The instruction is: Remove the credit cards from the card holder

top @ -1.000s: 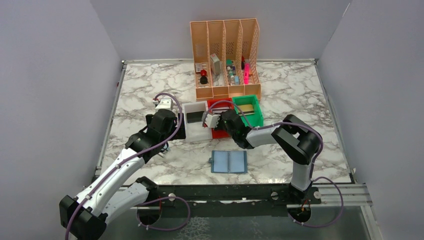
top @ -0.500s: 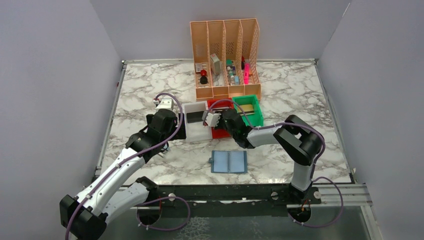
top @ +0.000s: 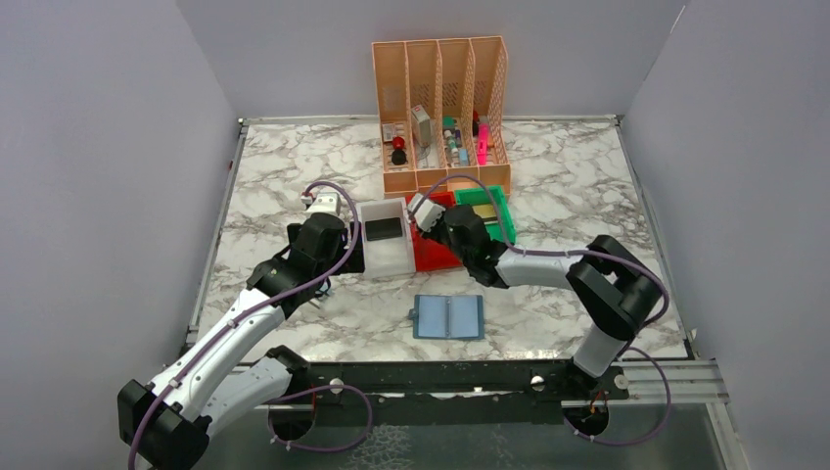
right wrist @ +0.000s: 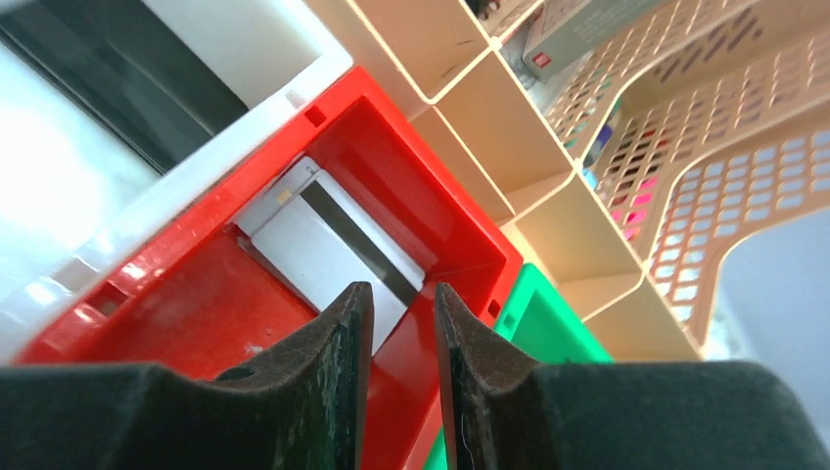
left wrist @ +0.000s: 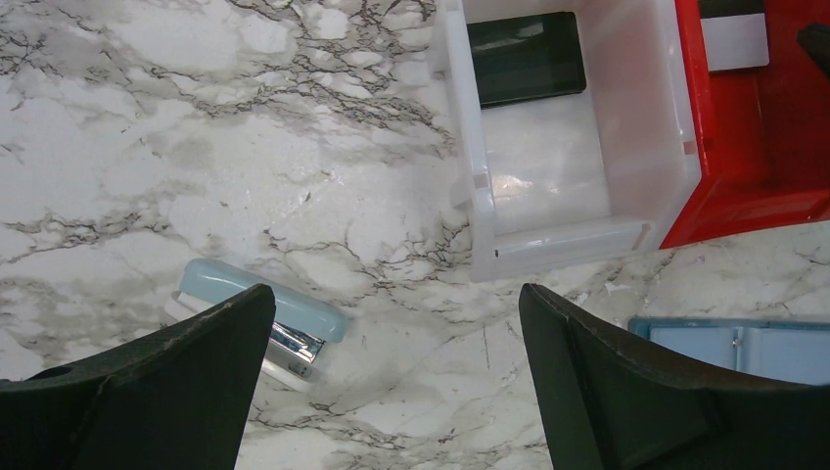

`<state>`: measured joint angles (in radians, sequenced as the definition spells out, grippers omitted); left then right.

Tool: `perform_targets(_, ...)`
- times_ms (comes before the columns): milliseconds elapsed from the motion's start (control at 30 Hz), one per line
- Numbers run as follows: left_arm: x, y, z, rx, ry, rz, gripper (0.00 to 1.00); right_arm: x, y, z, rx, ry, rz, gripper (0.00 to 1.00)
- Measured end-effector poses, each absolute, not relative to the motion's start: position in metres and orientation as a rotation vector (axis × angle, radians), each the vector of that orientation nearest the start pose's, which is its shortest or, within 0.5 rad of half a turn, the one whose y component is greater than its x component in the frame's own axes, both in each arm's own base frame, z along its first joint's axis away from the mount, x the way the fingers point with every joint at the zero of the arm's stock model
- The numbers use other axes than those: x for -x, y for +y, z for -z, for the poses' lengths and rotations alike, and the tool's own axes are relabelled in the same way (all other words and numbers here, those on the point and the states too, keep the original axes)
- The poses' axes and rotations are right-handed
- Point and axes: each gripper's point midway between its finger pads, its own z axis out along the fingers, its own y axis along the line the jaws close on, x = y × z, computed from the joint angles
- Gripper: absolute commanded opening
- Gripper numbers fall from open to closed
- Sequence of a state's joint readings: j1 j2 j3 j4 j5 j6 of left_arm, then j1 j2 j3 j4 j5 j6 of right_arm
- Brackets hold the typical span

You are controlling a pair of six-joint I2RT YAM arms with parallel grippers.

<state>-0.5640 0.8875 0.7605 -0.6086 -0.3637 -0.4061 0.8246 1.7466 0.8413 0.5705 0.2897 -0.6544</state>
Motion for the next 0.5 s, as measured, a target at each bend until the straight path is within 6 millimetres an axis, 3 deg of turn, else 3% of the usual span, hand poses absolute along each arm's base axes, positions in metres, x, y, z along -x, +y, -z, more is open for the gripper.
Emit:
perform_targets(133, -0.244, -0.099, -0.155, 0.005, 2.25, 0.1, 0.99, -0.366, 0.3, -0.127, 0.92, 1.682, -0.021, 0.33)
perform_targets(300, -0.244, -0.099, -0.155, 0.005, 2.251, 0.1, 0.99, -0.357, 0.317, -0.151, 0.652, 1.885, -0.26, 0.28)
perform_targets(400, -0.244, -0.099, -0.154, 0.004, 2.253, 0.102, 0.99, -0.346, 0.32, -0.137, 0.537, 2.025, -0.344, 0.2)
perform_targets(500, -0.244, -0.1, -0.154, 0.003, 2.253, 0.104, 0.99, -0.335, 0.321, -0.107, 0.488, 2.159, -0.371, 0.18)
